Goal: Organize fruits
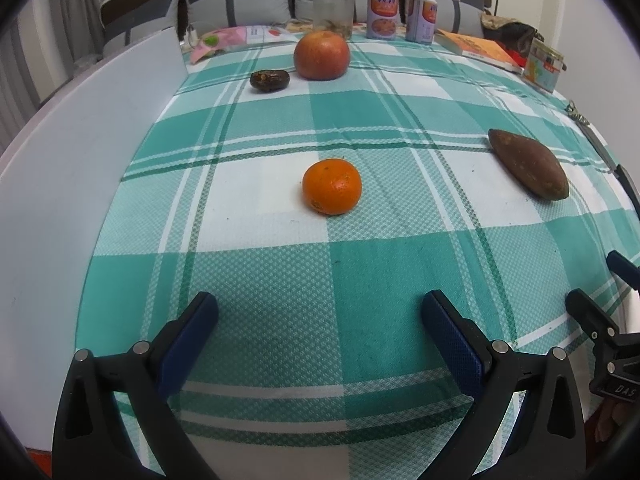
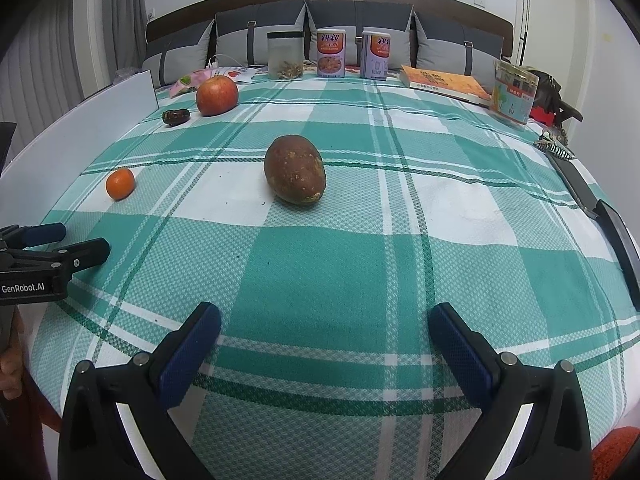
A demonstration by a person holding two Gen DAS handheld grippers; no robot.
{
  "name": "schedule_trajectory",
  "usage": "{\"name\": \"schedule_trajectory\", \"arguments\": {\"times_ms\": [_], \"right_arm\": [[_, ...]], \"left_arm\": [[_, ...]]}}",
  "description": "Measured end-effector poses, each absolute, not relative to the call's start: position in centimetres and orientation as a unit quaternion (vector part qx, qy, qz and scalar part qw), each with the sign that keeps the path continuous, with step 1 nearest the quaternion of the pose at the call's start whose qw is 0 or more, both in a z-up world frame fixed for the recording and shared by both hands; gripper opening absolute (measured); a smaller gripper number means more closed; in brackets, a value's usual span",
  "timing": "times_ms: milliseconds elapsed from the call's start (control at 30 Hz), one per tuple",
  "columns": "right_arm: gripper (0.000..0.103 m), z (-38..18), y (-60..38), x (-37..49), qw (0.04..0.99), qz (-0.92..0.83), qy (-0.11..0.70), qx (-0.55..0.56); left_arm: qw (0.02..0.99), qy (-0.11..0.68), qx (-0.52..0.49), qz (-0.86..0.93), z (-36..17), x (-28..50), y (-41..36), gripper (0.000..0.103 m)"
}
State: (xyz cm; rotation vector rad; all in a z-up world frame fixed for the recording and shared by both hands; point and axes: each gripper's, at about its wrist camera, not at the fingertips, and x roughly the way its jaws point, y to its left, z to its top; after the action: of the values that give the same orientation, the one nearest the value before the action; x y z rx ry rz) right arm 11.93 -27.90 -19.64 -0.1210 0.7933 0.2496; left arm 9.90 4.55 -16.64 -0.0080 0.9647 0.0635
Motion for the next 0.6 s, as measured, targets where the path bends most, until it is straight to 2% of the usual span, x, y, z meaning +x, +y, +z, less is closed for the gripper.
{"name": "schedule_trajectory", "arguments": {"times_ms": [600], "right_arm": [[0.103,-19.51,-27.95,12.08,0.908,0.125,0.395,-0.061]], "left_arm": [[0.88,0.474,-0.003,0.021,-16.65,10.21,4.67,0.102]]}}
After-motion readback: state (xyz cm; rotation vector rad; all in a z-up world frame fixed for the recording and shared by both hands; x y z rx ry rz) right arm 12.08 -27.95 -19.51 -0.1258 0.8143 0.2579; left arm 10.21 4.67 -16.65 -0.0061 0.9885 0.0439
